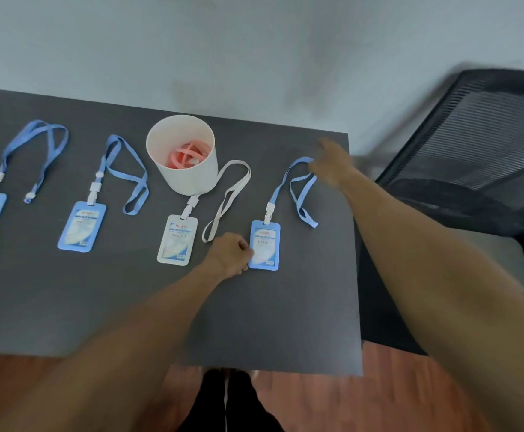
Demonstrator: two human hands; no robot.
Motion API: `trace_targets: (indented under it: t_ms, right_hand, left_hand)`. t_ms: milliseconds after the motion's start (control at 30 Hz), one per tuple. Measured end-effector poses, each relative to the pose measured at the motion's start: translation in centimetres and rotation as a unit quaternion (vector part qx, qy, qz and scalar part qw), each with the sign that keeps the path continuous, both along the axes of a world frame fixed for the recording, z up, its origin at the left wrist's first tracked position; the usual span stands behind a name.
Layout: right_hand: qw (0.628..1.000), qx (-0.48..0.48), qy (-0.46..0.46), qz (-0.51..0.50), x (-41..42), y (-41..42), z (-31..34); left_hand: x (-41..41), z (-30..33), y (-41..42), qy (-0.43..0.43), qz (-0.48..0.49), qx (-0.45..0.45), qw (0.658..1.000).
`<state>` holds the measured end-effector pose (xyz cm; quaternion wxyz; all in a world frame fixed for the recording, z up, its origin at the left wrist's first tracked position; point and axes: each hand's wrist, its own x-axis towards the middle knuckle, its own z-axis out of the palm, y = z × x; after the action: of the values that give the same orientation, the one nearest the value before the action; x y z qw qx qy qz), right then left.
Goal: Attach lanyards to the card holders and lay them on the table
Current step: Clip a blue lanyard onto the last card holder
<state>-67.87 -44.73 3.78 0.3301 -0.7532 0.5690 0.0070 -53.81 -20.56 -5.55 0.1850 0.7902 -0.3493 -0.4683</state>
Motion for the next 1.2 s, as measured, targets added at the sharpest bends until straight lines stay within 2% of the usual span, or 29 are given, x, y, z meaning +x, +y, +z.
trace_targets:
  t_ms: [100,233,300,433,600,667,767,867,967,1200]
  right_hand:
    - [0.999,-0.004,0.051,-0.015,-0.8,0.8,-1.2]
    - [0.977,0.198,0.066,-0.037,-3.2,3.9,-2.9]
    - [0.969,0.228,0.095,-0.017,-4.0,5.2,-4.3]
    - [0.99,0.091,0.106,-0.033,-4.1,6.7,-6.8]
    - [0.976,0.063,0.013,-0.21,-5.3,7.8,-8.3]
    - [0.975,0.033,0.019,-0.22,-5.5,8.7,-7.8]
    - [0.983,-0.032,0.032,-0.178,-5.0,10.4,-6.8]
    - [0.99,0.03,-0.042,-0.13,-3.6,12.1,-7.1]
    - [0.984,0.096,-0.065,-0.138,-2.5,13.5,-7.7]
    - [0.989,0.077,-0.046,-0.119,-2.4,14.7,-9.0]
  left_hand:
    - [0.0,0.2,-0.5,-0.003,-0.007,0.005,1.0]
    - [0.0,0.5,-0.6,-0.004,-0.008,0.008,1.0]
    - [-0.1,0.6,-0.6,-0.008,-0.009,0.007,1.0]
    - [-0.1,0.4,-0.5,-0.032,-0.022,0.009,0.999]
    - [-0.3,0.2,-0.8,-0.051,-0.032,-0.001,0.998]
    - [-0.5,0.2,-0.8,-0.057,-0.033,-0.004,0.998]
    - [-0.9,0.6,-0.8,-0.082,-0.04,-0.006,0.996]
    - [-1.1,1.2,-0.8,-0.095,-0.049,-0.011,0.994]
    - [-1.2,1.5,-1.0,-0.085,-0.055,-0.014,0.995]
    - [-1.2,0.9,-1.3,-0.074,-0.058,-0.017,0.995]
